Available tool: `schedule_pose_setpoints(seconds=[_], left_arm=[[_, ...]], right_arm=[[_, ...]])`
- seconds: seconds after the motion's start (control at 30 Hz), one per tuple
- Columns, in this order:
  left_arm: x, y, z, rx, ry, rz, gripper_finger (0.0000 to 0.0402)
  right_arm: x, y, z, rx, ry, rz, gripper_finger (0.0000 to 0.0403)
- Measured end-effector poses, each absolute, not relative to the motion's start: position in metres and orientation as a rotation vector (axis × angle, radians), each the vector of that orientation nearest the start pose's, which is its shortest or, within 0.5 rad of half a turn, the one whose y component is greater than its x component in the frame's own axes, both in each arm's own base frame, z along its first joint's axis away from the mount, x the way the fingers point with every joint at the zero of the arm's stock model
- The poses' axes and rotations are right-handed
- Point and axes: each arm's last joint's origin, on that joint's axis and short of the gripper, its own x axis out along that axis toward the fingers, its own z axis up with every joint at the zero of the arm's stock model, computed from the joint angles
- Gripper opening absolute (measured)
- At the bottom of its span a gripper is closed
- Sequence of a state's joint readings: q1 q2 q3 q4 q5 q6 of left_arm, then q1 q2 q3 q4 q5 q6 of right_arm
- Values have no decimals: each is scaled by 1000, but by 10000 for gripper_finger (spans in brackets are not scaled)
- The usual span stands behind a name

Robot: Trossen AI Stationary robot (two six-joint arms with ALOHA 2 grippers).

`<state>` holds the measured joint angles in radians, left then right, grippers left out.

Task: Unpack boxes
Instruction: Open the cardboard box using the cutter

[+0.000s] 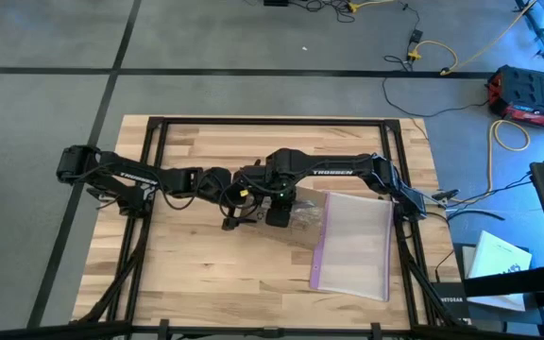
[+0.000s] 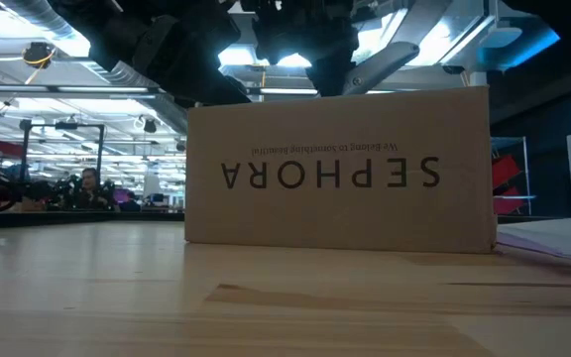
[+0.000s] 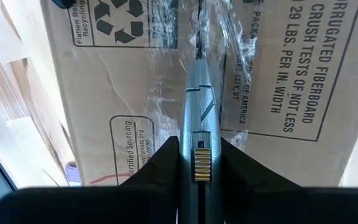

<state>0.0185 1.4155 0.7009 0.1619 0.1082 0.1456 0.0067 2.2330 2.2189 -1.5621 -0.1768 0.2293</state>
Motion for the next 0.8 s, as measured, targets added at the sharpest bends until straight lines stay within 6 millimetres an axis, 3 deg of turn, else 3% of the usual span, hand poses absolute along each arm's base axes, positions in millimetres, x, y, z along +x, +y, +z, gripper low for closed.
schedule_pose_setpoints(seconds=[0.8], left_arm=[[280, 8, 191, 105, 606, -123, 400]], right_arm=[[422, 8, 281, 329, 1575, -52, 57]])
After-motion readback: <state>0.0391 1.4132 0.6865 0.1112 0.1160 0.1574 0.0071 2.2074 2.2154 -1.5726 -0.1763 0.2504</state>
